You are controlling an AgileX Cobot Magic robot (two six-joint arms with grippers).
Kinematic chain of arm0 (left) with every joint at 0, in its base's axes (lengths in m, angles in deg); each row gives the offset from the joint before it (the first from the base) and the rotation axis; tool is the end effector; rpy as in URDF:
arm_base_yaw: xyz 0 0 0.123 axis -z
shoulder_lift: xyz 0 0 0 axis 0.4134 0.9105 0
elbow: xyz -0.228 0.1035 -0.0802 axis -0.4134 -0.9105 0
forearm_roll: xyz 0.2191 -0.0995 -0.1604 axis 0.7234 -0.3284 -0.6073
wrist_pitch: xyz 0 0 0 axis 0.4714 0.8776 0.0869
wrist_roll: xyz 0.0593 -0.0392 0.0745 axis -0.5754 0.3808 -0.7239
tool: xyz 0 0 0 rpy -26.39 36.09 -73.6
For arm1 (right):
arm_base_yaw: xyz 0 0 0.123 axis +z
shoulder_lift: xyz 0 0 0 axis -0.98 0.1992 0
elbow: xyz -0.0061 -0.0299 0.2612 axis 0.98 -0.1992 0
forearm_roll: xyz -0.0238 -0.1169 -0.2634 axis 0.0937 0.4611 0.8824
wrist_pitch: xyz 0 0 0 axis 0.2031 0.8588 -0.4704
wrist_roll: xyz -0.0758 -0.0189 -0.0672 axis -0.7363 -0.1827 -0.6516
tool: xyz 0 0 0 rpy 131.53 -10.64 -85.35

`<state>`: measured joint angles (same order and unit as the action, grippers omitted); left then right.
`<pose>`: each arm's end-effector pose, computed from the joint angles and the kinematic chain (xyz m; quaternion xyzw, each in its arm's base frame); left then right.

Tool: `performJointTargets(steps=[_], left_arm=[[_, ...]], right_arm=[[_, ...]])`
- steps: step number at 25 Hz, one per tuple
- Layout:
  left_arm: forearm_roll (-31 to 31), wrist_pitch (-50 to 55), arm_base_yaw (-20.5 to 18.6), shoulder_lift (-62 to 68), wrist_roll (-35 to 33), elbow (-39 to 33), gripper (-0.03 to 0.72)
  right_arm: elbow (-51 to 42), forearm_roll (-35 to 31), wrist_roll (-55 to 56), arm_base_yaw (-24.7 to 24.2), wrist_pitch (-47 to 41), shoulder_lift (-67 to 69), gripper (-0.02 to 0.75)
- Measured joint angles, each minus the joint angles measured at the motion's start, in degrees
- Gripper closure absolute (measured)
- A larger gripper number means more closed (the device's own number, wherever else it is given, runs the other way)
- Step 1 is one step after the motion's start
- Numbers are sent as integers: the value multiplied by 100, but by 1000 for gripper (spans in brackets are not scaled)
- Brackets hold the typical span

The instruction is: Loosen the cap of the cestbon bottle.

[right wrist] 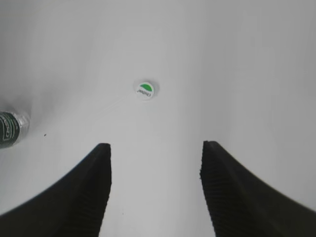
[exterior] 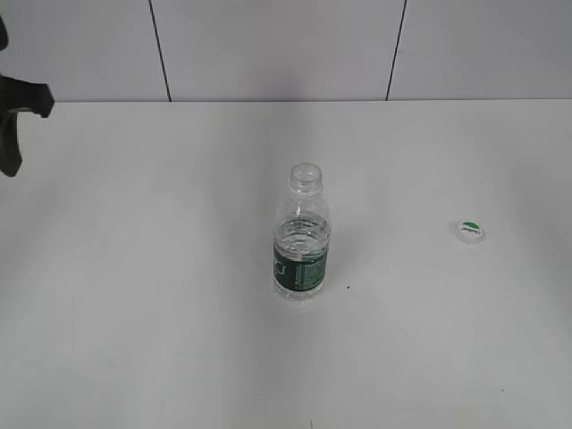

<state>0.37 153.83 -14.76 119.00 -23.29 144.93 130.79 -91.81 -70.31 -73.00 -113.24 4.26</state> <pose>0.3506 -0.0483 0.2407 -0.0333 0.9949 0.0378 0.0875 0.3186 0.0366 0.3562 -0.0819 0.9654 0.0316 0.2457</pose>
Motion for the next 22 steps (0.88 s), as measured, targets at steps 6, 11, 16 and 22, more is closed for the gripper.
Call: performJointTargets(steps=[6, 11, 16, 22], left_arm=[[192, 27, 0, -1102, 0, -733, 373], [369, 31, 0, -2195, -2, -1092, 388], [418, 31, 0, -3481, -2, -1667, 416], [434, 40, 0, -5361, -2, -2645, 430]], right_arm=[[-926, 44, 6, 0, -4, -1339, 295], [-1597, 121, 8, 0, -4, -2483, 295], [-2332, 137, 28, 0, -6, -3903, 295], [-3139, 149, 34, 0, -11, -5342, 295]])
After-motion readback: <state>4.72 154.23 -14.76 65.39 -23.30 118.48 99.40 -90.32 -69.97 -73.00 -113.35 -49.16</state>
